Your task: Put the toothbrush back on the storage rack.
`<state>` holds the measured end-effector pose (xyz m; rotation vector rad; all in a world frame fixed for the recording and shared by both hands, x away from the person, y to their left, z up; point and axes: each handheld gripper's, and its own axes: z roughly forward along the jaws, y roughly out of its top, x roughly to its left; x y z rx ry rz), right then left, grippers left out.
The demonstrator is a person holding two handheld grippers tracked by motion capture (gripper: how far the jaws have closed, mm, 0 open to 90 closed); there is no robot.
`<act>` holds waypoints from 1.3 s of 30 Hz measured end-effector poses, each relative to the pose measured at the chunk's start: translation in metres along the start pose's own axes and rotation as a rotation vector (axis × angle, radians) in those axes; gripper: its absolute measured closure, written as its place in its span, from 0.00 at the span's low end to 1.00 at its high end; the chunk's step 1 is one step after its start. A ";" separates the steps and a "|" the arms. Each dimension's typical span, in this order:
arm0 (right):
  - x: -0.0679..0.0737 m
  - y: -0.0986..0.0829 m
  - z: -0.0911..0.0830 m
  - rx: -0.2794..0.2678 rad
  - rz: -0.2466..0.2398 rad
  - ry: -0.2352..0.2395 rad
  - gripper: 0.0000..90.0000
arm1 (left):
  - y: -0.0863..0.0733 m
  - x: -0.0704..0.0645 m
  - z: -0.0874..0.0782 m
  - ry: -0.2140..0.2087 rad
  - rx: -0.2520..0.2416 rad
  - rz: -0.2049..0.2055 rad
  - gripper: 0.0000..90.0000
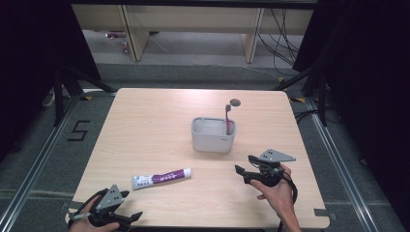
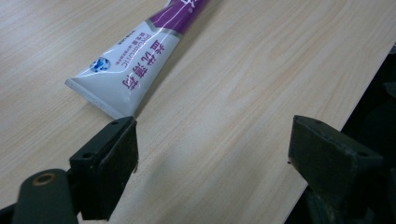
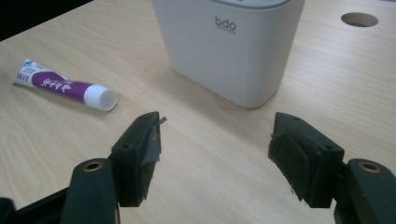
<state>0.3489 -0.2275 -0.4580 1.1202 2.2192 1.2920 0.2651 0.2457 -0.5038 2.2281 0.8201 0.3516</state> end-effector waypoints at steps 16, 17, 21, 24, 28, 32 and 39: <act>0.016 -0.022 -0.006 0.053 -0.010 0.041 0.43 | 0.000 0.000 -0.001 0.001 -0.008 -0.010 0.17; 0.017 -0.024 -0.007 0.056 -0.011 0.044 0.43 | 0.000 0.000 -0.001 0.001 -0.009 -0.007 0.17; 0.022 -0.032 -0.010 0.057 0.009 0.065 0.43 | 0.001 0.002 -0.001 0.011 -0.005 0.003 0.17; 0.022 -0.036 -0.014 0.066 0.005 0.061 0.44 | 0.002 0.001 -0.002 0.002 -0.008 -0.005 0.17; 0.023 -0.043 -0.017 0.075 0.011 0.067 0.44 | 0.003 0.000 -0.001 0.003 -0.018 -0.017 0.17; 0.026 -0.047 -0.017 0.071 0.008 0.082 0.47 | 0.003 0.002 -0.002 0.012 0.000 0.000 0.17; 0.028 -0.047 -0.018 0.076 -0.018 0.077 0.50 | 0.003 0.002 0.000 0.006 -0.008 -0.013 0.17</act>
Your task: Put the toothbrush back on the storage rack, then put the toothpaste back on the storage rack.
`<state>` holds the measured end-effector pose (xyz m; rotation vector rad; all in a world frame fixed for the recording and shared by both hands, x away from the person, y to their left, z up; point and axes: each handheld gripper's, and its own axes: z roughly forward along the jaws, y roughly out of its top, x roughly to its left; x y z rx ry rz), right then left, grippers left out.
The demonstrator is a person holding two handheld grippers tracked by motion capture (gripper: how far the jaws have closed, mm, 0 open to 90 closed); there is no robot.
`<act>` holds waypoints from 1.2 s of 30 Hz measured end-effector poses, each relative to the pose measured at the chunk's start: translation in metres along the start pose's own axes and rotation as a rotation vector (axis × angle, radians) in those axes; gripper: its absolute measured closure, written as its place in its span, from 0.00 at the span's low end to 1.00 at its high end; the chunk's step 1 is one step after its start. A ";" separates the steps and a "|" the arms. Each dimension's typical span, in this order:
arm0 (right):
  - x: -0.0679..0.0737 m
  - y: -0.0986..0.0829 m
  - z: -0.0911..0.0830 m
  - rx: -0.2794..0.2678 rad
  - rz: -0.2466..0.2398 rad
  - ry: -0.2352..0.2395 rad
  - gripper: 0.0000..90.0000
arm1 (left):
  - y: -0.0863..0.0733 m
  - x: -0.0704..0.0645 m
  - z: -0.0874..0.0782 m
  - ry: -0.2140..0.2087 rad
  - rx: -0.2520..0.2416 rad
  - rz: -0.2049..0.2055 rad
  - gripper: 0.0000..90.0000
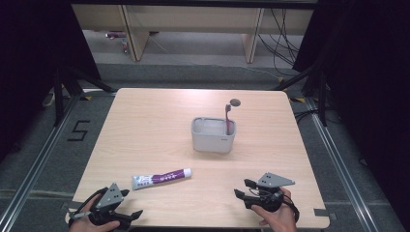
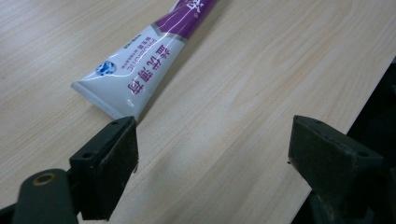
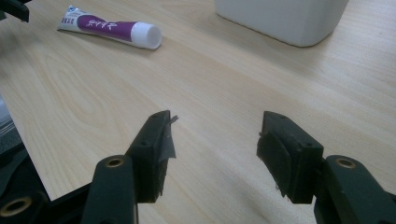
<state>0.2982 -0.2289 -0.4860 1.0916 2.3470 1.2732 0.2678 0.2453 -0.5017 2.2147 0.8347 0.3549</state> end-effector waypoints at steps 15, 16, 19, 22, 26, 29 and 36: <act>0.003 -0.002 0.000 0.012 0.016 0.029 0.52 | 0.001 0.001 0.002 0.000 0.005 0.001 0.19; 0.002 -0.003 -0.001 0.006 -0.003 0.006 0.52 | 0.001 0.002 0.002 0.007 0.012 0.009 0.19; 0.006 -0.004 -0.003 0.020 0.044 0.015 0.52 | 0.001 0.001 0.003 0.020 0.008 0.012 0.19; 0.005 -0.005 -0.003 0.007 0.031 0.024 0.52 | 0.001 0.001 0.002 0.002 0.000 0.003 0.19; 0.004 -0.006 -0.005 0.014 0.028 0.038 0.52 | 0.001 0.001 0.002 0.002 -0.001 -0.003 0.19; 0.004 -0.008 -0.006 0.013 0.038 0.019 0.52 | 0.001 0.003 0.002 0.007 0.005 -0.002 0.20; 0.007 -0.012 -0.007 0.016 0.043 0.026 0.52 | 0.002 0.002 0.002 0.003 -0.001 -0.014 0.29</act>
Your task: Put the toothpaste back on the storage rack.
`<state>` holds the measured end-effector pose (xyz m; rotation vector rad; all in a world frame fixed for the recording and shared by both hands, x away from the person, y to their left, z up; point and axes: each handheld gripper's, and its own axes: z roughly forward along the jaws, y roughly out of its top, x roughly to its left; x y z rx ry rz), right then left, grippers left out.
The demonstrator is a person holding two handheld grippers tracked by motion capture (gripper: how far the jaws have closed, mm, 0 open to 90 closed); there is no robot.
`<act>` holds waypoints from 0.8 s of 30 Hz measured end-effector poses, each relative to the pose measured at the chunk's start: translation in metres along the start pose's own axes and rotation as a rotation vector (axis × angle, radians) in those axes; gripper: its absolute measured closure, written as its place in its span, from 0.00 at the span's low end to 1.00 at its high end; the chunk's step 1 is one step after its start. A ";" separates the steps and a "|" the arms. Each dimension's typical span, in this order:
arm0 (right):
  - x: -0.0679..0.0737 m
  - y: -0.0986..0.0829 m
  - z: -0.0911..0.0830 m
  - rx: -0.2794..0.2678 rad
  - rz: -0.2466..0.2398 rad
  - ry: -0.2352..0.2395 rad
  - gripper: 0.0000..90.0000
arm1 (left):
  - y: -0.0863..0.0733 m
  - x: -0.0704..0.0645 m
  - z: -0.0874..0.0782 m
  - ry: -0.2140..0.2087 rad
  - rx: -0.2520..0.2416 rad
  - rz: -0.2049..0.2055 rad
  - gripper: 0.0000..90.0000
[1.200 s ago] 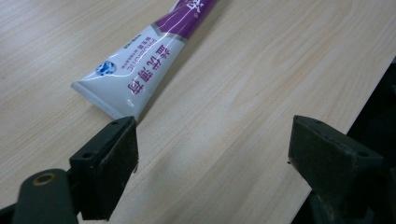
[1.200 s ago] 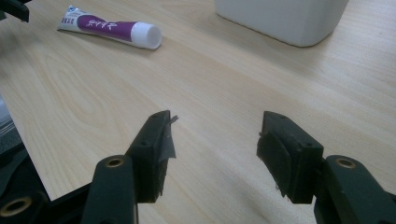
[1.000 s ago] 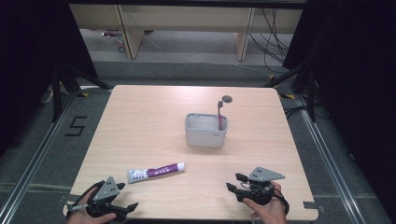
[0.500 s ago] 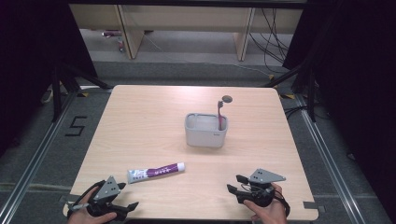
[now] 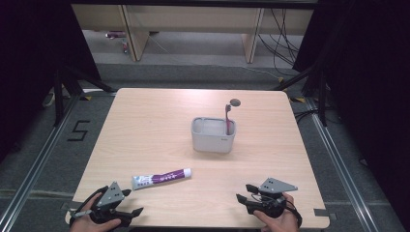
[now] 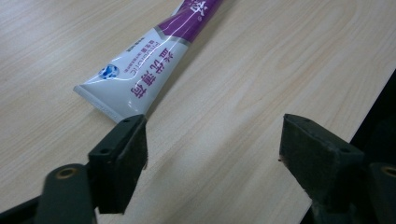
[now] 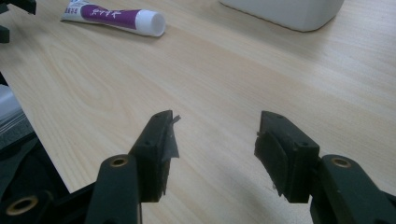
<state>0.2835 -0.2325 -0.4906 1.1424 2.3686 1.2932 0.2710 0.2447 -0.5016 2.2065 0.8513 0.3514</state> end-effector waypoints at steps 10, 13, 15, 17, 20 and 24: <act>0.002 -0.006 -0.006 0.008 -0.020 0.006 0.51 | 0.007 -0.001 0.005 0.004 -0.013 0.000 0.58; 0.004 -0.007 -0.006 0.003 -0.019 -0.013 0.50 | 0.009 0.001 0.008 0.018 -0.022 0.015 0.70; 0.005 -0.007 -0.008 0.000 -0.024 -0.014 0.50 | 0.011 0.000 0.009 0.029 -0.043 0.018 0.77; 0.006 -0.007 -0.007 -0.008 -0.029 -0.009 0.50 | 0.015 0.001 0.011 0.028 -0.049 0.019 0.83; 0.010 -0.008 -0.008 0.004 0.009 -0.002 0.50 | 0.018 0.003 0.014 0.035 -0.040 0.034 0.90; 0.010 -0.009 -0.010 -0.005 -0.012 -0.002 0.50 | 0.021 0.007 0.019 0.031 -0.040 0.040 0.96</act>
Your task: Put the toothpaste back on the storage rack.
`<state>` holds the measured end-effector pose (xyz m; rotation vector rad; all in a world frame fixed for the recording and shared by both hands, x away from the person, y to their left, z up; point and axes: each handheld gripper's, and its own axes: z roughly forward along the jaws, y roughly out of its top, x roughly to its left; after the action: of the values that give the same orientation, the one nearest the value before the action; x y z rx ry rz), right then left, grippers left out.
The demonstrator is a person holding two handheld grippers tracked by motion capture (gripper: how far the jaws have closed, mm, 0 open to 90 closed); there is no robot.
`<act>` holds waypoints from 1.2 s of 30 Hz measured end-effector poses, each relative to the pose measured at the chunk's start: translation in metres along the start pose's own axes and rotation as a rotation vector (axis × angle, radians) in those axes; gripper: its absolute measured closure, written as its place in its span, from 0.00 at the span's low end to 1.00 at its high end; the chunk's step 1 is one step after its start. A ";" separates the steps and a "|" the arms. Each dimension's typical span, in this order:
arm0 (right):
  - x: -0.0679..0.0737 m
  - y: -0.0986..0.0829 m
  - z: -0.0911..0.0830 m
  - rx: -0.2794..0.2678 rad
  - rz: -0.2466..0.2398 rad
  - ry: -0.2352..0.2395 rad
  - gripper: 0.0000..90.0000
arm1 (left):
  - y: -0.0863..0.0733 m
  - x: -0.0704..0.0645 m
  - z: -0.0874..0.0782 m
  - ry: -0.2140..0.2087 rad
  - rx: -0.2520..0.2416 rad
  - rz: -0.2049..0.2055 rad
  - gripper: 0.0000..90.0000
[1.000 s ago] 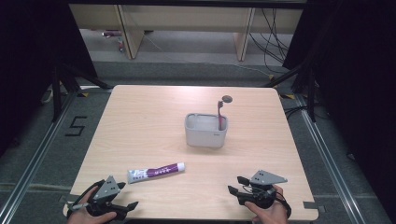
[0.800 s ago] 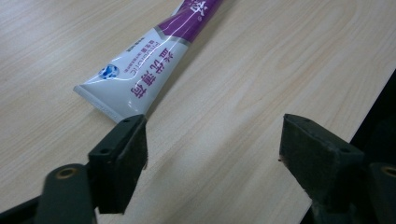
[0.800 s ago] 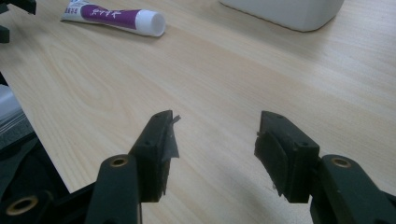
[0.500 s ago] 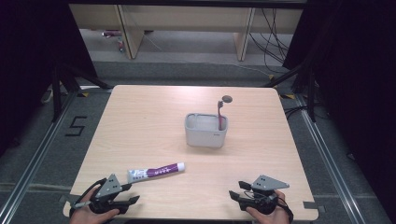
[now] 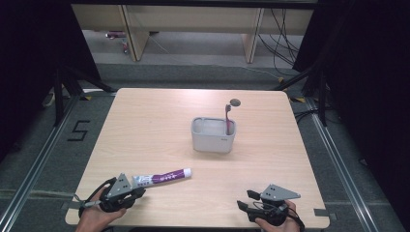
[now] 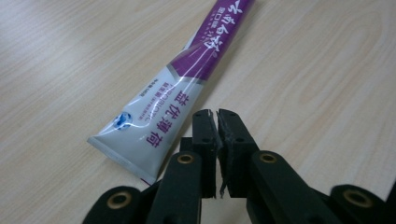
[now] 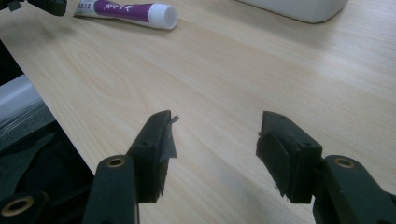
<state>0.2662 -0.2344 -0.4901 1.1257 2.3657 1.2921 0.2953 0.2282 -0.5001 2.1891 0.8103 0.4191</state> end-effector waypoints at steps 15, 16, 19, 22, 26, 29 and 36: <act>0.003 -0.005 -0.006 -0.004 0.013 -0.006 0.39 | 0.005 0.011 0.013 0.018 0.046 0.024 0.99; 0.004 -0.006 -0.007 0.005 0.042 -0.001 0.38 | 0.005 0.011 0.013 0.018 0.046 0.024 1.00; 0.003 -0.007 -0.007 -0.019 0.032 -0.016 0.36 | 0.006 0.011 0.015 0.010 0.055 0.023 1.00; 0.002 -0.006 -0.010 -0.027 0.032 -0.006 0.37 | 0.006 0.012 0.017 0.018 0.047 0.011 1.00; 0.002 -0.006 -0.011 -0.042 0.018 -0.021 0.37 | 0.006 0.014 0.019 0.020 0.050 0.007 1.00; 0.002 -0.007 -0.011 -0.049 0.018 -0.027 0.37 | 0.007 0.016 0.019 0.019 0.064 0.019 1.00; 0.005 -0.007 -0.013 -0.034 0.063 -0.014 0.37 | 0.008 0.020 0.022 0.028 0.080 0.022 1.00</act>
<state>0.2526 -0.2415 -0.4868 1.2042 2.3064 1.3354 0.3255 0.2256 -0.5079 2.2725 0.8322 0.4354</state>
